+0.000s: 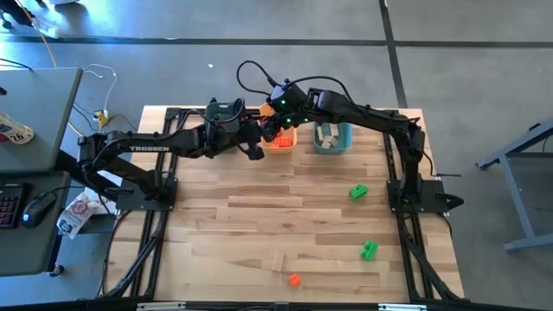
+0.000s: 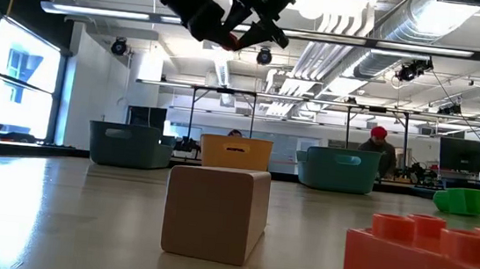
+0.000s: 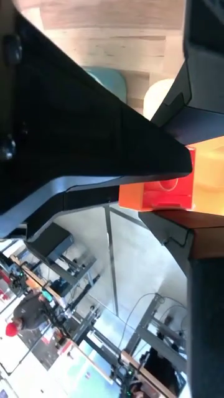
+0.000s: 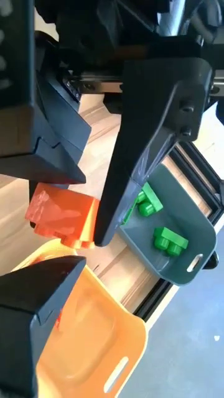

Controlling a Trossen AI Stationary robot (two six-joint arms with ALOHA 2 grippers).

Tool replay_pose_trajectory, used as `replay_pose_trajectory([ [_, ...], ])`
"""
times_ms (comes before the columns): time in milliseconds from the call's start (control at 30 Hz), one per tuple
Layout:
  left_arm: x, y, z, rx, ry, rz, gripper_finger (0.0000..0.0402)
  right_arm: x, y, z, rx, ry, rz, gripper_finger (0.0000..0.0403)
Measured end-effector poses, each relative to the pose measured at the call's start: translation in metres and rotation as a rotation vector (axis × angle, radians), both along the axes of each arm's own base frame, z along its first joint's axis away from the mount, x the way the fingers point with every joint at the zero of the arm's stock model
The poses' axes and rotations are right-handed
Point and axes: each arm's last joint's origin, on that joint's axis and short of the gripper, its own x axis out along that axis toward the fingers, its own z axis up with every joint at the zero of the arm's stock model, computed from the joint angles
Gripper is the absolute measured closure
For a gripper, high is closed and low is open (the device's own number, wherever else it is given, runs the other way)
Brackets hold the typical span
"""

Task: Sort & place blocks by color
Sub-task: Put the orange game piece into the yellow bin

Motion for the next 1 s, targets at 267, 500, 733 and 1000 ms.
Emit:
replay_pose_trajectory([
  [267, 0.000, 0.000, 0.000, -0.002, -0.002, 0.001, 0.0284, 0.000, -0.002, 0.000, -0.011, -0.005, -0.004, 0.0297],
  [500, 0.000, 0.000, 0.000, -0.013, -0.008, 0.007, 0.0277, 0.000, -0.002, 0.000, -0.022, 0.001, 0.010, 0.0325],
  [733, -0.001, -0.001, -0.003, -0.035, 0.009, -0.016, 0.0222, -0.001, -0.002, -0.002, -0.065, 0.043, 0.033, 0.0328],
  [1000, -0.006, -0.001, -0.009, -0.108, 0.048, 0.065, 0.0165, -0.009, -0.005, -0.014, -0.120, 0.202, -0.041, 0.0328],
])
